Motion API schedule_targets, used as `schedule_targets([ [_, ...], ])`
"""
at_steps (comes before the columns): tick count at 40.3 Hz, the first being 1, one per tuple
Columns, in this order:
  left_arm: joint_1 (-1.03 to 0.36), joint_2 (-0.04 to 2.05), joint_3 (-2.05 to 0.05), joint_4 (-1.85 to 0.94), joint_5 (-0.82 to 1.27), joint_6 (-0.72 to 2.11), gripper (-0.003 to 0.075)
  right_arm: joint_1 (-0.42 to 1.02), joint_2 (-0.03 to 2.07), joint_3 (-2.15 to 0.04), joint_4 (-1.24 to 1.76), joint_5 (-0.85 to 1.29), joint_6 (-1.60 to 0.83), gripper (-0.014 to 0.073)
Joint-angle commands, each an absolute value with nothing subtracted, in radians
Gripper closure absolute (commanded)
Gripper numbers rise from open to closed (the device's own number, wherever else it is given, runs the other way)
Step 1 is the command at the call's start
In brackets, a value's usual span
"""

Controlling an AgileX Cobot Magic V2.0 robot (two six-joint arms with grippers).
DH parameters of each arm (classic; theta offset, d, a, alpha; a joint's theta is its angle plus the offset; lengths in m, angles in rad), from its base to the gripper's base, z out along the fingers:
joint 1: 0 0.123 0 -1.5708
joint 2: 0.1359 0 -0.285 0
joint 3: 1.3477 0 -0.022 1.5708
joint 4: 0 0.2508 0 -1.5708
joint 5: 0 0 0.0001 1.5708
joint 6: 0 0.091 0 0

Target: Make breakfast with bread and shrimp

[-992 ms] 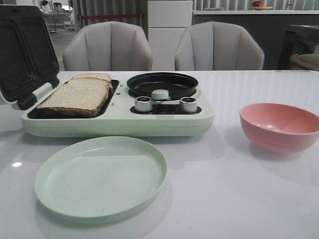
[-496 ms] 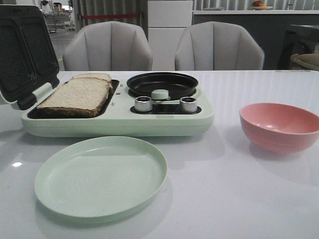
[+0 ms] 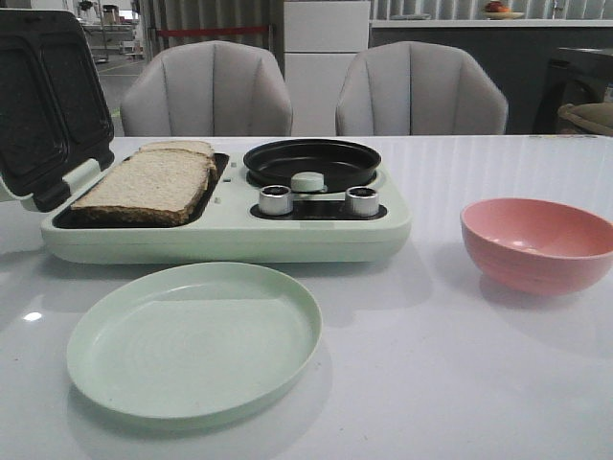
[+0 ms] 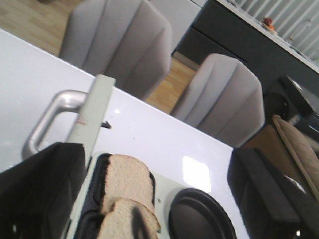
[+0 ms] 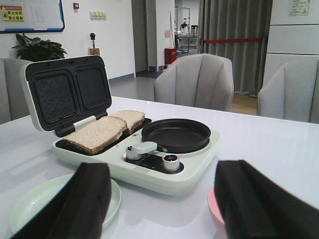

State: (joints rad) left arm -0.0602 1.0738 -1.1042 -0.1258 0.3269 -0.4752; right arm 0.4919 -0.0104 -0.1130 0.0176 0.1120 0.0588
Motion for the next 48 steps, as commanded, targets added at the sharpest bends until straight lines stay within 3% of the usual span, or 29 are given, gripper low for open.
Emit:
schedule_targets([
  [1, -0.005, 1.073, -1.143, -0.142, 0.240, -0.479, 0.0093, 0.491, -0.028, -0.142, 0.009, 0.017, 0.055, 0.0042],
  [7, 0.062, 1.109, -1.143, -0.179, 0.244, -0.433, 0.0094, 0.491, -0.028, -0.142, 0.009, 0.017, 0.055, 0.0042],
  [29, 0.225, 1.394, -1.284, -0.740, 0.407, 0.049, 0.0095, 0.491, -0.028, -0.142, 0.009, 0.017, 0.055, 0.0042],
  [48, 0.240, 1.585, -1.288, -0.966, 0.432, 0.203, 0.0115, 0.491, -0.028, -0.142, 0.009, 0.017, 0.055, 0.0042],
])
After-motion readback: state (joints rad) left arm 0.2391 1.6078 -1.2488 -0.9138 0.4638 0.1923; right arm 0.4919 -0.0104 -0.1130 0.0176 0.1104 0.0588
